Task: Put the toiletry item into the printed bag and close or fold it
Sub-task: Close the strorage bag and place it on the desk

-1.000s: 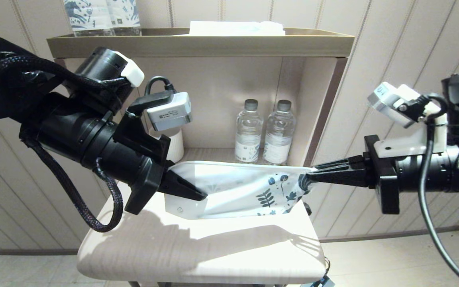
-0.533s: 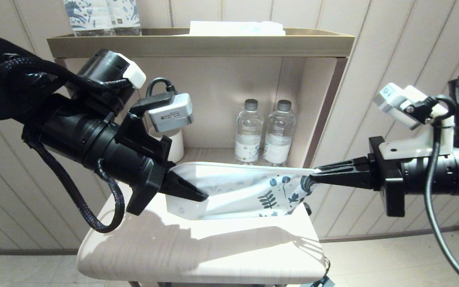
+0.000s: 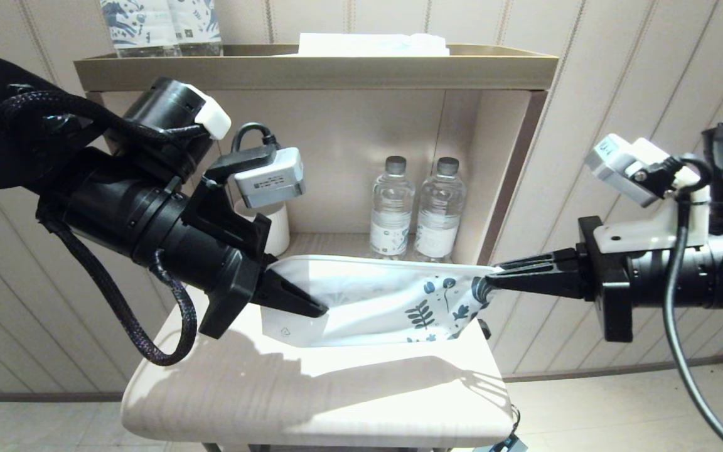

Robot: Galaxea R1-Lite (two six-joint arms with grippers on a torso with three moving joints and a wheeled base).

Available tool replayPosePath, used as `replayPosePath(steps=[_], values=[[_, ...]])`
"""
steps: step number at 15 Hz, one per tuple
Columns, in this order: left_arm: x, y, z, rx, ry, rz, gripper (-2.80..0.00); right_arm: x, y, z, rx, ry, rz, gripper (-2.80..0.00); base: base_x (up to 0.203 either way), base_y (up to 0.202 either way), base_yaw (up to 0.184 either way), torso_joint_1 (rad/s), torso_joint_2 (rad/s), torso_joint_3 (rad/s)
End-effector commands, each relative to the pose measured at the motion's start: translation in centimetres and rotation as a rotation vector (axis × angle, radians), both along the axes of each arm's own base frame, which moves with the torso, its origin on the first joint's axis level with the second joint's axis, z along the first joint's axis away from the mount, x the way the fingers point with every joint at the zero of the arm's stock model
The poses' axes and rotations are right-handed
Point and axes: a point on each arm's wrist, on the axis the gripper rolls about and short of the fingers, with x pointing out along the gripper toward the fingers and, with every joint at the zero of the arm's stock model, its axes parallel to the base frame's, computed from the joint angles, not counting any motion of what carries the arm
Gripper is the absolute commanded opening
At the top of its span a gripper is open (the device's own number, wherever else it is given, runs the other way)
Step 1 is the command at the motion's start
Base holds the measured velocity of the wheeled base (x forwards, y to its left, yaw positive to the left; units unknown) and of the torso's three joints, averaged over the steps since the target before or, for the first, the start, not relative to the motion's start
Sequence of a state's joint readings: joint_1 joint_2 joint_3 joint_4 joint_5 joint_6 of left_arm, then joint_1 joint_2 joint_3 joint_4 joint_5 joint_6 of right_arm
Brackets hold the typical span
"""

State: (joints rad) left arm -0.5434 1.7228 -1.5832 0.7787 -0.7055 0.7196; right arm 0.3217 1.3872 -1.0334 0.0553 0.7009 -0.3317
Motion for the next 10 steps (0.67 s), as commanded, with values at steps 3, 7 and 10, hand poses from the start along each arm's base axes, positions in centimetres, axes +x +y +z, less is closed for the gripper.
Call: replayPosePath(steps=[3, 7, 10], values=[[0.0, 0.0, -0.1, 0.001, 0.004, -0.005, -2.80, 0.1, 0.1, 0.2, 0.009, -0.016, 0.008, 0.00, 0.000, 0.000, 0.000, 0.000, 0.00, 0.000], [0.0, 0.0, -0.1, 0.002, 0.006, -0.005, -2.80, 0.3, 0.2, 0.3, 0.008, -0.016, 0.011, 0.00, 0.000, 0.000, 0.000, 0.000, 0.00, 0.000], [0.2, 0.0, -0.6, 0.009, 0.014, -0.002, -2.80, 0.0, -0.2, 1.1, 0.021, -0.044, -0.002, 0.00, 0.000, 0.000, 0.000, 0.000, 0.00, 0.000]])
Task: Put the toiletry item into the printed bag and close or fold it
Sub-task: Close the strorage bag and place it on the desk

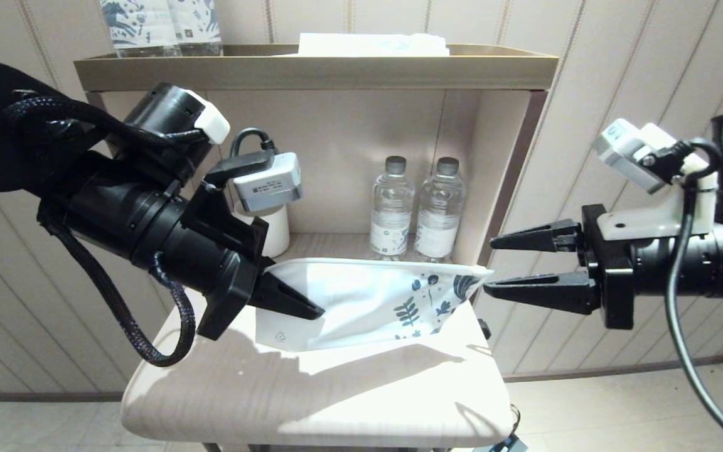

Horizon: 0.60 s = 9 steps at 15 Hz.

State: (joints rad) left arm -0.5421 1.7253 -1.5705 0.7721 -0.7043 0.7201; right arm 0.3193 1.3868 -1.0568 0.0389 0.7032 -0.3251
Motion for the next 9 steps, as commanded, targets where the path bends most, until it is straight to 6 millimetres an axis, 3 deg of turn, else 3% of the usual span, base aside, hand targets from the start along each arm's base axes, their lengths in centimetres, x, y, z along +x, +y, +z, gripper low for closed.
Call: replayPosePath(steps=[1, 5, 6, 9], values=[[0.4, -0.2, -0.4, -0.003, 0.000, 0.000, -2.80, -0.6, -0.3, 0.7, 0.011, -0.026, -0.002, 0.00, 0.000, 0.000, 0.000, 0.000, 0.00, 0.000], [3.3, 0.1, -1.7, -0.025, 0.001, 0.075, -2.80, -3.1, -1.1, 1.0, 0.033, -0.036, -0.012, 0.00, 0.000, 0.000, 0.000, 0.000, 0.00, 0.000], [4.9, 0.4, -2.3, -0.027, 0.013, 0.112, -2.80, -4.0, -1.4, 0.9, 0.035, -0.040, -0.011, -2.80, 0.000, 0.000, 0.000, 0.000, 0.00, 0.000], [8.1, 0.8, -3.0, -0.038, 0.064, 0.226, -2.80, -6.2, -2.1, -0.1, 0.035, -0.035, -0.008, -2.80, 0.000, 0.000, 0.000, 0.000, 0.00, 0.000]])
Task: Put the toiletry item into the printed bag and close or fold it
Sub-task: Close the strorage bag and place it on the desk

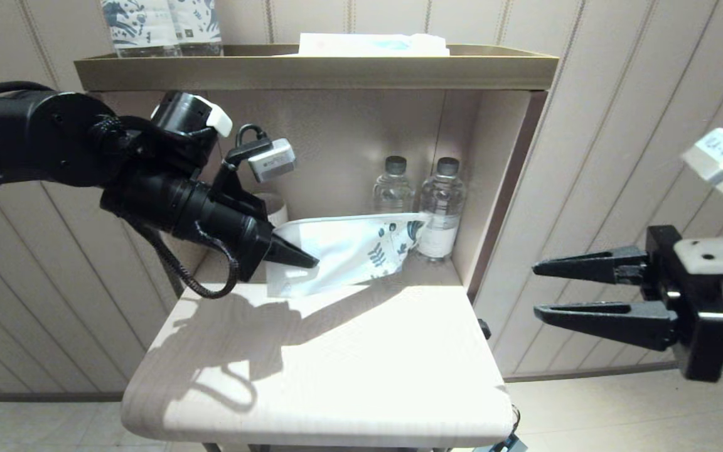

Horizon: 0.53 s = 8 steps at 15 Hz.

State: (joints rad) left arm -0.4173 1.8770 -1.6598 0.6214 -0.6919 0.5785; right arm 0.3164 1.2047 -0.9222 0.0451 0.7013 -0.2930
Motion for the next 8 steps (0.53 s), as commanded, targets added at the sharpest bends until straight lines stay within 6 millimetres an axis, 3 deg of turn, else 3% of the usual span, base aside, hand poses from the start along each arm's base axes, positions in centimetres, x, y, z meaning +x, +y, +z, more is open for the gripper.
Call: replayPosePath(steps=[1, 4, 8], values=[[1.62, -0.22, -1.59, 0.020, 0.040, 0.024, -2.80, -1.53, -0.50, -0.11, 0.006, -0.019, 0.004, -2.80, 0.000, 0.000, 0.000, 0.000, 0.00, 0.000], [1.72, -0.27, -2.41, 0.030, 0.068, 0.022, -2.80, -1.68, -0.55, -0.20, 0.006, -0.015, 0.004, -2.80, 0.000, 0.000, 0.000, 0.000, 0.00, 0.000], [1.29, -0.11, -2.10, 0.028, 0.061, 0.019, -2.80, -1.58, -0.46, -0.30, 0.005, -0.011, 0.008, -2.80, 0.000, 0.000, 0.000, 0.000, 0.00, 0.000]])
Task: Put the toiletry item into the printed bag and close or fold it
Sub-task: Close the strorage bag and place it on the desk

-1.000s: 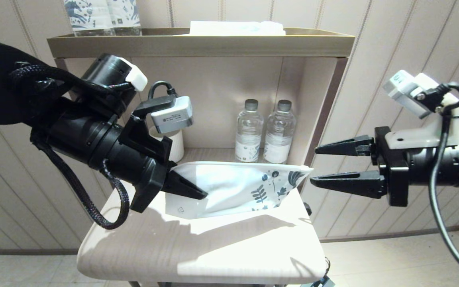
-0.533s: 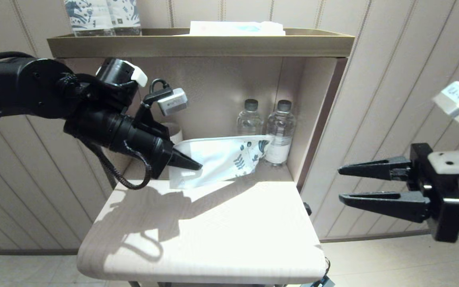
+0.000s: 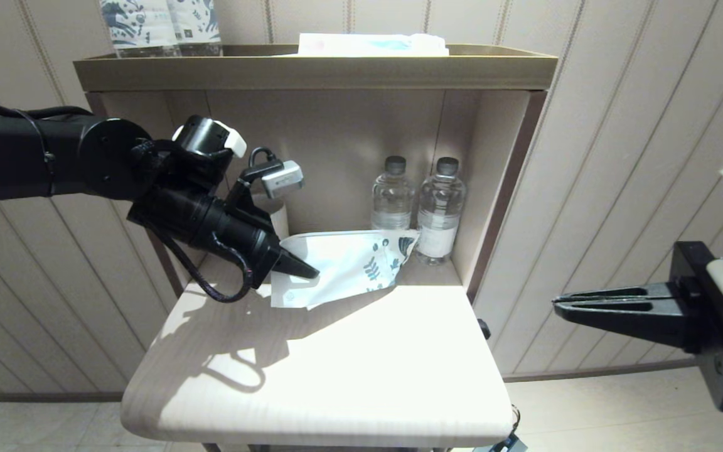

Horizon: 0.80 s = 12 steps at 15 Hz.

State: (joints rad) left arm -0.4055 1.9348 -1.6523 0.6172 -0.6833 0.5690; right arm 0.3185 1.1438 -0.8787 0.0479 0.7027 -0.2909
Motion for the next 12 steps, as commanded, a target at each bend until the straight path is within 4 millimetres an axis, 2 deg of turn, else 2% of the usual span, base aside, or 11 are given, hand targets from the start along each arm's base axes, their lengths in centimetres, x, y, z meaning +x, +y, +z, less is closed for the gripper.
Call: replayPosePath(steps=[1, 5, 10, 11, 12], values=[[-0.3, 0.1, 0.0, 0.001, 0.002, -0.005, 0.00, 0.0, 0.0, -0.1, 0.000, 0.001, 0.005, -2.80, 0.000, 0.000, 0.000, 0.000, 0.00, 0.000], [-0.6, 0.3, 0.5, -0.001, -0.012, -0.001, 0.00, -0.1, 0.0, -0.5, -0.004, 0.009, 0.005, -2.80, 0.000, 0.000, 0.000, 0.000, 0.00, 0.000], [-2.7, 2.0, 3.4, -0.029, -0.081, 0.024, 0.00, -0.1, 0.0, -0.7, -0.005, 0.016, 0.007, -2.80, 0.000, 0.000, 0.000, 0.000, 0.00, 0.000], [-3.8, 2.5, 3.8, -0.029, -0.090, 0.028, -2.80, -0.2, 0.0, -0.6, -0.004, 0.016, 0.005, -2.80, 0.000, 0.000, 0.000, 0.000, 0.00, 0.000], [-5.3, 3.1, 4.0, -0.017, -0.093, 0.038, -2.80, -0.5, -0.2, -0.5, 0.001, 0.014, 0.000, -2.80, 0.000, 0.000, 0.000, 0.000, 0.00, 0.000]])
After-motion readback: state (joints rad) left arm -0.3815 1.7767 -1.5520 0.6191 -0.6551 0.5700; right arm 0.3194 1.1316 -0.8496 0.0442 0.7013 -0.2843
